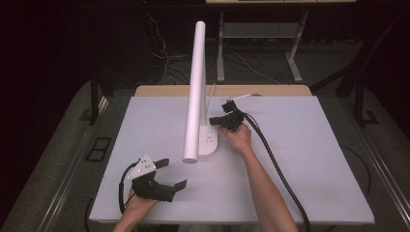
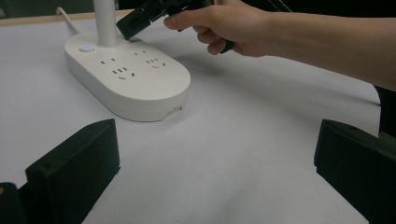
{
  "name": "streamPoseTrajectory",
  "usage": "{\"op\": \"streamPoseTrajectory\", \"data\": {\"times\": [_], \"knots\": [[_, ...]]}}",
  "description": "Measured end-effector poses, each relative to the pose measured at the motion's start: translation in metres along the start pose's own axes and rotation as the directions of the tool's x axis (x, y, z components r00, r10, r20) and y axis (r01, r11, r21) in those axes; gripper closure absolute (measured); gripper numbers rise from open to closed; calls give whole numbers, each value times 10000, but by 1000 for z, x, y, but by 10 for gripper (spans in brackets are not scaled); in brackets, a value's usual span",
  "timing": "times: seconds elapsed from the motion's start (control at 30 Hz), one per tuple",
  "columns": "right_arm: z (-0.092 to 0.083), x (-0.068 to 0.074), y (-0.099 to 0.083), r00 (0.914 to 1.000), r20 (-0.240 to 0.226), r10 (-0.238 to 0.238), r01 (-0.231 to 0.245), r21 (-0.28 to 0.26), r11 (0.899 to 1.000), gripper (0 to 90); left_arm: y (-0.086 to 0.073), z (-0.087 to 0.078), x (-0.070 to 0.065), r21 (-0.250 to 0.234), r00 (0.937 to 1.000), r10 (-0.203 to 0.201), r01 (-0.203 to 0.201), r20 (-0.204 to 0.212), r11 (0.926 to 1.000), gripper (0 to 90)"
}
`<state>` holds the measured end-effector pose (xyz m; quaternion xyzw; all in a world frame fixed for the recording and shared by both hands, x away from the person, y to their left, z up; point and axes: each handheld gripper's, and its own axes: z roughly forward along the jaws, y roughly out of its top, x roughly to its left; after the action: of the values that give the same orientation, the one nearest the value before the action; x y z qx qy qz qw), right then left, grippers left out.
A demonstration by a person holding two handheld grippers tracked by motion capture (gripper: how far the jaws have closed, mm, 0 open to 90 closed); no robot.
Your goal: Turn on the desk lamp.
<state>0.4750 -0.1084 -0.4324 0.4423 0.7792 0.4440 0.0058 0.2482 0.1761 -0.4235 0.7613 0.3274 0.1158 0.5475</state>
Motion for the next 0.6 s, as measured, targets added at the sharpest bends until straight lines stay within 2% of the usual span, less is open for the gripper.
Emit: {"op": "streamPoseTrajectory", "data": {"times": [0.13, 0.2, 0.6], "knots": [[2, -1, 0, 9997, -180, 165, -168, -114, 9998, 891, 0, 0, 0, 20, 10000, 18, -18, 10, 10000, 0], [2, -1, -1, 9999, -171, 9, -12, -137, 9999, 892, 0, 0, 0, 30, 10000, 19, -19, 27, 10000, 0], [4, -6, -8, 9993, -366, 51, -72, -588, 9982, 894, 0, 1, 0, 49, 10000, 10, -10, 53, 10000, 0]]}}
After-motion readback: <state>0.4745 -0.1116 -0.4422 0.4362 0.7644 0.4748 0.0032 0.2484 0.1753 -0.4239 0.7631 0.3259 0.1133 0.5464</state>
